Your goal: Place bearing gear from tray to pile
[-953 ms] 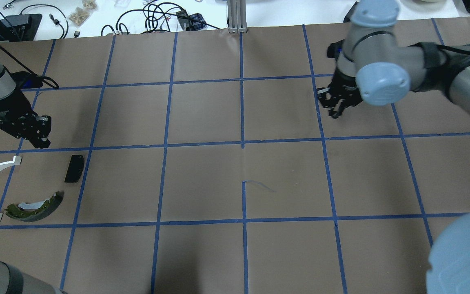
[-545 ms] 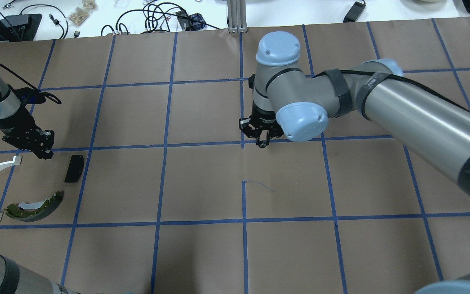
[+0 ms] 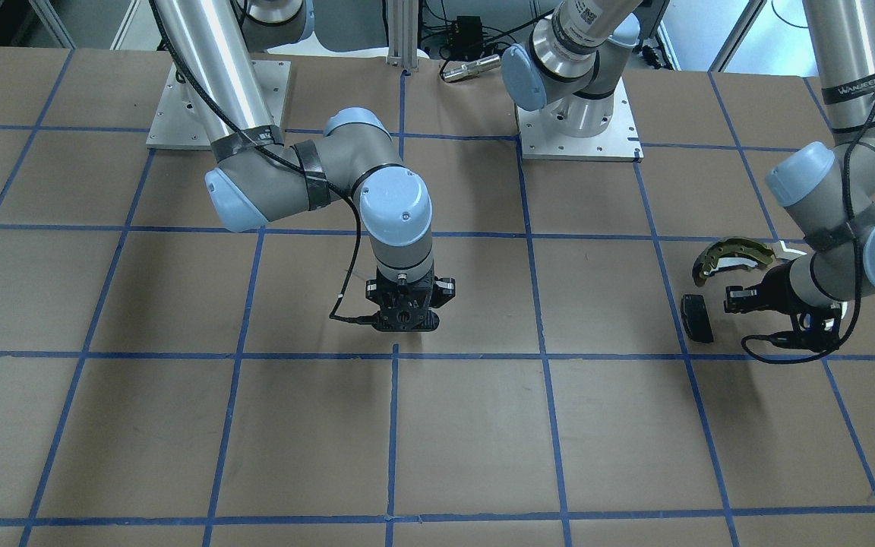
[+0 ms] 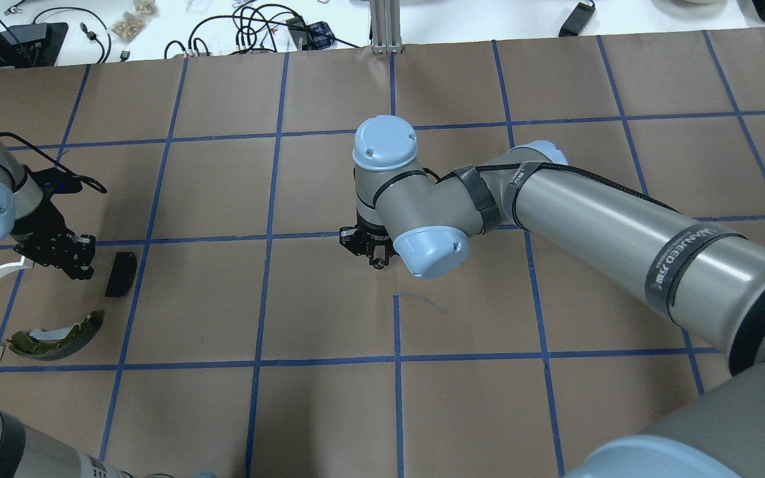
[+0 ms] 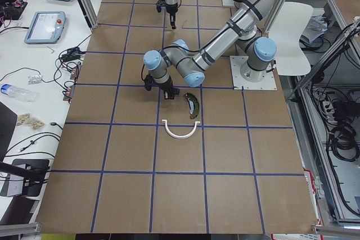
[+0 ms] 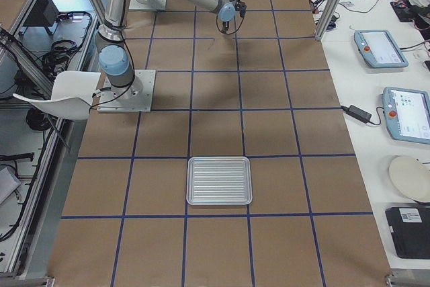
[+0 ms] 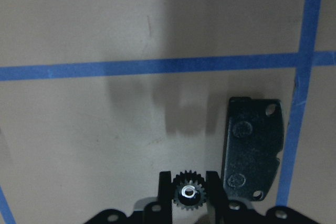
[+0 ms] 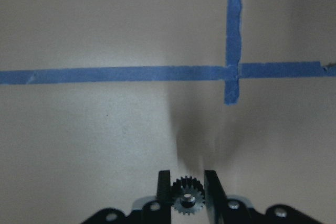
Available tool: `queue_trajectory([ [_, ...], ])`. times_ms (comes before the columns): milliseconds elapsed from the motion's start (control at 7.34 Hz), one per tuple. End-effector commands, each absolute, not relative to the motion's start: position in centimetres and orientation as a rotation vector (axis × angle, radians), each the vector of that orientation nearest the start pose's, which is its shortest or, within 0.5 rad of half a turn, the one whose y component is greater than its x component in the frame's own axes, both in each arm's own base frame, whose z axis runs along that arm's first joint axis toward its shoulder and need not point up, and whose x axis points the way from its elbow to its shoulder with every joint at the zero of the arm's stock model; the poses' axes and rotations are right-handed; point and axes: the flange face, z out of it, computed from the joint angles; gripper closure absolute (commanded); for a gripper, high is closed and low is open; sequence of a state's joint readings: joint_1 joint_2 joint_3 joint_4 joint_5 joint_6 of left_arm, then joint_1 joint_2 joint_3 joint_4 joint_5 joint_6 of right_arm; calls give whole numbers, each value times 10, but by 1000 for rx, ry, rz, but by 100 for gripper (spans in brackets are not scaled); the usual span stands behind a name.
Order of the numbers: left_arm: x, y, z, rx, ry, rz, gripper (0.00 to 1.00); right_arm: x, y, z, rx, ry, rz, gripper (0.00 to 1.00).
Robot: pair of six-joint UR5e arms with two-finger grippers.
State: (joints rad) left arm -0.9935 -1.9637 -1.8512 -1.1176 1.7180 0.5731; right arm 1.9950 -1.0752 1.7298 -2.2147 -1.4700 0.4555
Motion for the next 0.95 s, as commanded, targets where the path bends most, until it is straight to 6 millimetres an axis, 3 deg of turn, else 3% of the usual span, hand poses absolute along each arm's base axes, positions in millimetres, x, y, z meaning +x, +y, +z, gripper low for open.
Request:
queue_trajectory([
  [0, 211, -518, 185, -17, 3115, 419, 100, 346, -541, 220, 90, 3040, -7, 0],
  [136, 212, -518, 182, -21, 3115, 424, 100, 299, -581, 246, 125, 3022, -31, 0],
  [272, 212, -519, 181, -17, 3112, 414, 71, 261, -600, 279, 58, 3049, 5, 0],
  [408, 212, -519, 181, -17, 3112, 414, 7, 201, -618, 313, -74, 3075, 10, 0],
  [545, 214, -519, 181, -19, 3108, 415, 0, 125, -634, 337, -100, 3111, -12, 0],
  [817, 215, -525, 195, -6, 3063, 400, 0, 5, -635, 361, -297, 3143, -17, 0],
])
